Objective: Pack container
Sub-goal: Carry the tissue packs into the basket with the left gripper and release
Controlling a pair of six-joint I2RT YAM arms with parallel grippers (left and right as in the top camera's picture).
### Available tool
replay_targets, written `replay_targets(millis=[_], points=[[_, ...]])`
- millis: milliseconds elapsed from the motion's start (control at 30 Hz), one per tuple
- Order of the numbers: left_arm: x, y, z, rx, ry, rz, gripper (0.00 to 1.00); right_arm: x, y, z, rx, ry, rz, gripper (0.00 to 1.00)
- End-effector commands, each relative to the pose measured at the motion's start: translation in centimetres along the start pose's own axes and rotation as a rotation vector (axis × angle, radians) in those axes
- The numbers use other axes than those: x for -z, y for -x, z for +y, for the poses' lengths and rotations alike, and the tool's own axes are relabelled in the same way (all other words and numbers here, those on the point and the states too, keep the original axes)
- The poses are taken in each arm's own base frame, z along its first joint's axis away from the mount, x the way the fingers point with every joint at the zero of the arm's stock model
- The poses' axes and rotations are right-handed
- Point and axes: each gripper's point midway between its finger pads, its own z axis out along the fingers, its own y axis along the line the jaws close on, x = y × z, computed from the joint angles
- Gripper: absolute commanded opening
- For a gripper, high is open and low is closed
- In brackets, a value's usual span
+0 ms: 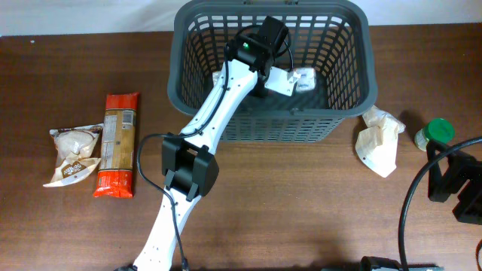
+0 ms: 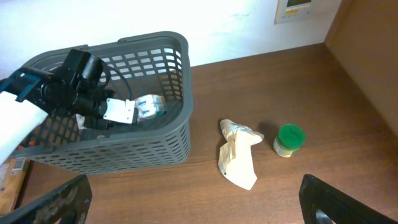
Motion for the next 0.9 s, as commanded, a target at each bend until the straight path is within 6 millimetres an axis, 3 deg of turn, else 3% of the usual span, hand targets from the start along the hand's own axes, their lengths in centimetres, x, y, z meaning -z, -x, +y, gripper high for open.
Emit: replay_targets(millis=[0,33,67,133,200,333,400,467,567,600,667,700,733,767,800,867], points=[[1.4,-1.8,2.2,0.054,0.088,0.053,0.04,-0.1,-0.1,-0.2,0.005,-0.012,0.009,0.99],[1.4,-2.0,2.2,0.06,0.089,0.059,0.21,-0.1,-0.1,-0.2,0.005,-0.012,0.009,0.99],[1.5,-2.1,2.3,0.093,0.091,0.06,0.99,-0.1,-0.1,-0.2,0.005,-0.012,0.008,0.99],[2.1,-2.1,2.5,0.148,0.103,0.053,0.99,-0.1,-0.1,-0.2,0.005,-0.012,0.009,0.99],[3.9,-1.8,3.1,0.228,0.138,0.035,0.99,-0.1,-0.1,-0.2,0.005,-0.012,0.008,0.99],[12.0,-2.2,5.2,0.503,0.28,-0.036,0.99,-0.1,-0.1,-0.2,0.005,-0.012,0.008,0.99],[17.0,-3.7,5.5,0.631,0.353,-0.055,0.99,-0.1,-0.1,-0.2,0.005,-0.012,0.008,0.99],[22.9,-5.8,4.5,0.768,0.4,-0.092,0.99,-0.1,-0.1,-0.2,0.005,-0.012,0.009,0.99],[28.1,-9.8,3.0,0.996,0.449,-0.123,0.99,-0.1,-0.1,-0.2,0.005,-0.012,0.009,0.99],[29.5,-12.3,2.2,1.108,0.467,-0.116,0.99,-0.1,-0.1,-0.2,0.005,-0.012,0.008,0.99],[30.4,-18.3,0.3,1.349,0.482,-0.056,0.99,-0.1,-0.1,-0.2,0.005,-0.012,0.009,0.99],[30.3,-20.4,-0.6,1.422,0.475,-0.019,0.99,-0.1,-0.1,-0.2,0.005,-0.012,0.008,0.99],[29.4,-24.0,-2.7,1.541,0.439,0.066,0.99,-0.1,-0.1,-0.2,0.005,-0.012,0.008,0.99],[29.0,-25.5,-3.8,1.592,0.415,0.104,0.99,-0.1,-0.1,-0.2,0.005,-0.012,0.009,0.99],[27.5,-28.2,-6.2,1.688,0.335,0.179,0.99,-0.1,-0.1,-0.2,0.005,-0.012,0.008,0.99],[24.2,-30.9,-9.2,1.813,0.154,0.202,0.99,-0.1,-0.1,-0.2,0.005,-0.012,0.009,0.99]])
